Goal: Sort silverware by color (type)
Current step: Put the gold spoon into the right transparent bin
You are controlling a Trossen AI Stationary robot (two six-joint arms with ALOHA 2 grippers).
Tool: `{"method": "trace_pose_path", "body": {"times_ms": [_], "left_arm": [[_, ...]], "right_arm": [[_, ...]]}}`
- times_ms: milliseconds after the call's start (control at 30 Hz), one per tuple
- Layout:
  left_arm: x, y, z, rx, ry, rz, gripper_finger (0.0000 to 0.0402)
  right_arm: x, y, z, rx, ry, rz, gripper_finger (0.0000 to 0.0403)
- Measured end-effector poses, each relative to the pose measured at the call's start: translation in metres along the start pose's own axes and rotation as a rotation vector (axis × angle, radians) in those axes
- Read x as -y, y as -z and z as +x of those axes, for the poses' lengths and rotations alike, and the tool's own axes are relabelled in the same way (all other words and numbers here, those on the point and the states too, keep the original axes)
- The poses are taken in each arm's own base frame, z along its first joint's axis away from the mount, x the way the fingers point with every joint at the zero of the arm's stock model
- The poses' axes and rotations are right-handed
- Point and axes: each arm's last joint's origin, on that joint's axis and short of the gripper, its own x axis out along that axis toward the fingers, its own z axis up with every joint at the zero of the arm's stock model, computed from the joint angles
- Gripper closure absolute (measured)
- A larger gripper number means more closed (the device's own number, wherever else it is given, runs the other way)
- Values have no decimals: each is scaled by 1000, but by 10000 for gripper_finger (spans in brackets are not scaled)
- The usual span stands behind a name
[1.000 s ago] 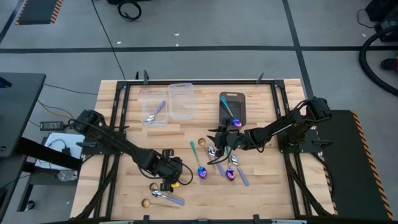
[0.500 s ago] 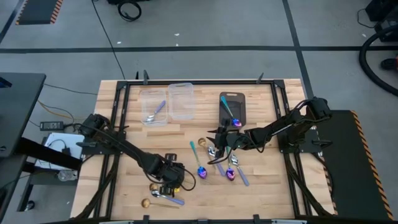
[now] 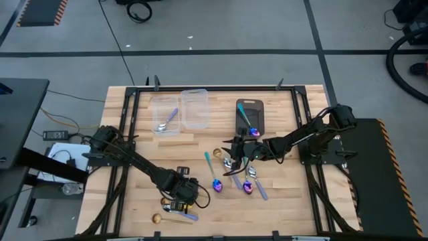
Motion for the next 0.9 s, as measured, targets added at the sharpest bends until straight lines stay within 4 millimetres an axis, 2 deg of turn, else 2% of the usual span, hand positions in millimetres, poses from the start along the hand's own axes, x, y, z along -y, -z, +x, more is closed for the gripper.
{"method": "trace_pose_path", "body": {"times_ms": [300,467,733,900], "left_arm": [[-1,1,1,-1,-28,17,387],[-2,1,-4,10,-24,20,389],[-15,2,-29,63,-94,-41,391],[-22,2,-31,44,-103,-50,392]], "right_arm": [[0,0,0,-1,-1,0,269],[0,0,0,0,-2,0,269],[-1,0,0,4,-25,7,269],[0,0,0,4,-25,7,269]]}}
